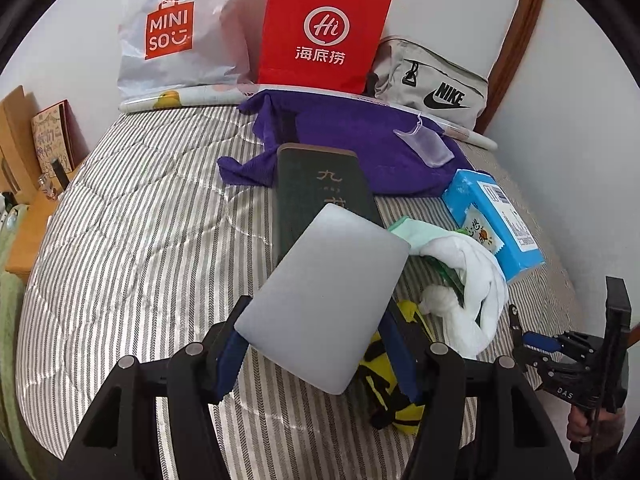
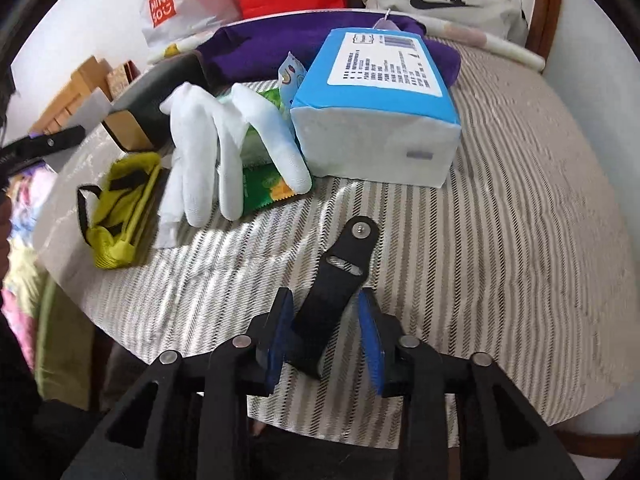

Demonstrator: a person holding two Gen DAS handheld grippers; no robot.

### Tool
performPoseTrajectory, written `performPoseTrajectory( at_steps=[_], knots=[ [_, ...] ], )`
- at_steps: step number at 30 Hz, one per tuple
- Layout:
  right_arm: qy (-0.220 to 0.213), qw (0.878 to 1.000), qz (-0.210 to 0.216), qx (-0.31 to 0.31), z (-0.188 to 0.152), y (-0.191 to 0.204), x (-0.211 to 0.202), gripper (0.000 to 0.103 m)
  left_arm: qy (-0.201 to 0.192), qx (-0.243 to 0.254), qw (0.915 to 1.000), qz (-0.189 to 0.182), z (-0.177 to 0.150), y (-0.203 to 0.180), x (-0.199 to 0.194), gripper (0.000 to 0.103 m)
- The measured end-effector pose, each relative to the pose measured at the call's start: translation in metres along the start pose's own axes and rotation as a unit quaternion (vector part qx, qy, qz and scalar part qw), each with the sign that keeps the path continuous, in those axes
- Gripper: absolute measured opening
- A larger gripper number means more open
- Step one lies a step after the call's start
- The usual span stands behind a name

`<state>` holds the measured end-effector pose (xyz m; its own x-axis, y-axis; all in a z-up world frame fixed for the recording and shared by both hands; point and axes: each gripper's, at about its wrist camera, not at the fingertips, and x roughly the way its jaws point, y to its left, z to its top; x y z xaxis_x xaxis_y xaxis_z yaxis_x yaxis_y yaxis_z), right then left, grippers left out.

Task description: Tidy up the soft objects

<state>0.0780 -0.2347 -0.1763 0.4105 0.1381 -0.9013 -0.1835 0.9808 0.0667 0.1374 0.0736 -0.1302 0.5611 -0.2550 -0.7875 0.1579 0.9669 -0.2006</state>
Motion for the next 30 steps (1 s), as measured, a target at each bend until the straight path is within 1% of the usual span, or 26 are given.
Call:
performPoseTrajectory(
  at_steps=[6,7,11,12,13,14,16,20,22,26,30],
  knots=[
    [0.010,0.999,-0.027,0.018,0.000,-0.013,-0.002,0.027,-0.004,-0.001,1.0000,-0.006,-0.006,0.001,-0.005,0.060],
    [0.009,0.999,-0.029,0.018,0.001,-0.012,-0.002,0.029,-0.004,-0.001,1.0000,-0.007,-0.007,0.001,-0.005,0.060],
    [-0.011,0.999,-0.042,0.012,0.000,0.001,0.000,0.030,-0.004,-0.005,1.0000,-0.007,-0.010,0.003,-0.007,0.060],
    [-0.018,0.999,-0.041,0.013,-0.001,0.001,0.000,0.027,-0.006,-0.006,0.9999,-0.007,-0.011,0.004,-0.008,0.060],
    [-0.025,0.999,-0.039,0.014,-0.001,0.000,0.000,0.021,-0.007,-0.008,0.9999,-0.006,-0.011,0.004,-0.009,0.060],
    [-0.033,0.999,-0.040,0.011,-0.003,0.000,0.000,0.021,-0.009,-0.008,0.9999,-0.007,-0.012,0.004,-0.010,0.060],
    [-0.035,0.999,-0.038,0.001,-0.004,0.000,-0.001,0.020,-0.011,-0.006,0.9999,-0.008,-0.013,0.003,-0.010,0.060],
    [-0.038,0.999,-0.014,0.018,0.002,-0.007,-0.001,0.020,-0.012,-0.005,0.9999,-0.009,-0.014,0.000,-0.010,0.060],
    [-0.044,0.999,-0.004,0.024,0.000,-0.010,-0.010,0.020,-0.011,-0.005,0.9999,-0.008,-0.014,-0.001,-0.010,0.060],
    [-0.060,0.998,-0.001,0.025,0.002,-0.013,-0.028,0.020,-0.011,-0.009,0.9999,-0.006,-0.011,-0.002,-0.011,0.060],
    [-0.076,0.997,0.014,0.022,0.009,-0.016,-0.044,0.020,-0.019,-0.009,0.9998,-0.003,-0.005,-0.006,-0.018,0.060]
  ],
)
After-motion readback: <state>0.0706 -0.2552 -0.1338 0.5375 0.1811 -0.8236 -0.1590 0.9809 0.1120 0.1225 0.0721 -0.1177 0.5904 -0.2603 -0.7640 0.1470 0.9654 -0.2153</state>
